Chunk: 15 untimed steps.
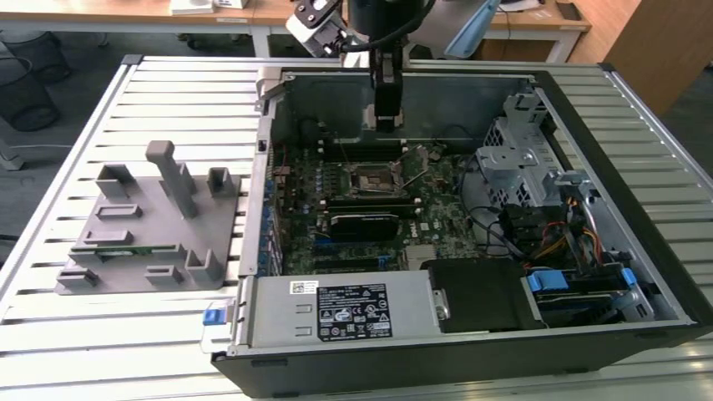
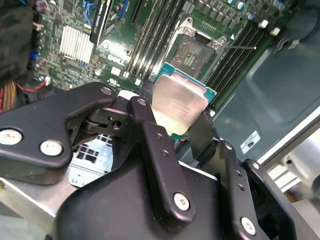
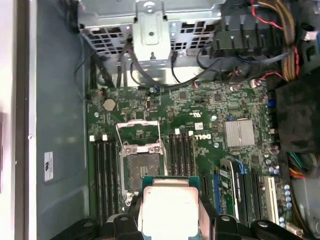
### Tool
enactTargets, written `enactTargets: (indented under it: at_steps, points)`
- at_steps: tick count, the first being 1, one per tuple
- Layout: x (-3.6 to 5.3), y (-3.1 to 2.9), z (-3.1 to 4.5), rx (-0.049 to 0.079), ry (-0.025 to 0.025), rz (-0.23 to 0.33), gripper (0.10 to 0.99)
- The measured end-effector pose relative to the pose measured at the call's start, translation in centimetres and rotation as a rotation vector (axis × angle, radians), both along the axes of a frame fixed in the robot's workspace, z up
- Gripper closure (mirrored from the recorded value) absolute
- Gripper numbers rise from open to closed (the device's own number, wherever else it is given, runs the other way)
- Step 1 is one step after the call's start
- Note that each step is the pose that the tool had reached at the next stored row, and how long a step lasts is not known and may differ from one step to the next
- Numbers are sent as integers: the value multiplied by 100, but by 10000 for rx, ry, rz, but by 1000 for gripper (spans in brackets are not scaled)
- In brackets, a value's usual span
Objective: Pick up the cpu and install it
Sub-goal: 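Place the cpu into insertion slot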
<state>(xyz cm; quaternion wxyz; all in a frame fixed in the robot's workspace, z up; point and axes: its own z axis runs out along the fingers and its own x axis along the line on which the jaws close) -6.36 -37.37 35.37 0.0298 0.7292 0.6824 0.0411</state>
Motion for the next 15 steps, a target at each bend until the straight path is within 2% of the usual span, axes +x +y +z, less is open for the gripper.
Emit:
enactTargets:
  at_steps: [4, 12, 15]
  points:
    - [0, 1, -11, 0, -1, 566, 557]
    - [0, 0, -17, 1, 0, 646, 557]
    - [0, 0, -26, 0, 0, 1108, 557]
